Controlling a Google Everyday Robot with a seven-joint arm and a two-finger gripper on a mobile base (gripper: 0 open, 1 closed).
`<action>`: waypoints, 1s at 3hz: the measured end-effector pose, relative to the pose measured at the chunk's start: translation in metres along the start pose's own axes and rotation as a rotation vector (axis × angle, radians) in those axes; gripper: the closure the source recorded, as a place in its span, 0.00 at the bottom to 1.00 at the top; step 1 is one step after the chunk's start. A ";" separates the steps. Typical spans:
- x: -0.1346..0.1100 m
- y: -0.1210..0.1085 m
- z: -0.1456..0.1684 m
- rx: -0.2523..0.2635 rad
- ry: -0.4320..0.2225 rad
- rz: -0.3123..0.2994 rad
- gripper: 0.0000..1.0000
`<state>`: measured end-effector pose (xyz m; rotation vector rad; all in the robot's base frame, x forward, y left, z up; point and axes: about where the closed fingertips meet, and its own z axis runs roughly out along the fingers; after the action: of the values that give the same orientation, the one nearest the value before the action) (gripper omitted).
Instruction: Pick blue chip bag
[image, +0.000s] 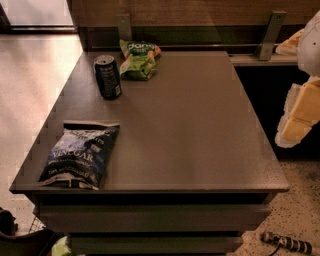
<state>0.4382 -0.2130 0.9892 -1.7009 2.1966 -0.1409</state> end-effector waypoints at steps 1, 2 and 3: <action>0.000 0.000 0.000 0.000 0.000 0.000 0.00; -0.005 0.000 0.002 -0.001 -0.022 -0.004 0.00; -0.048 0.009 0.016 -0.009 -0.166 -0.036 0.00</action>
Offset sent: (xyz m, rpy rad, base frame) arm 0.0115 0.0374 -0.0138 0.1424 -0.0211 0.0784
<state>0.4459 -0.1631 0.9819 -1.6930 2.0498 0.0020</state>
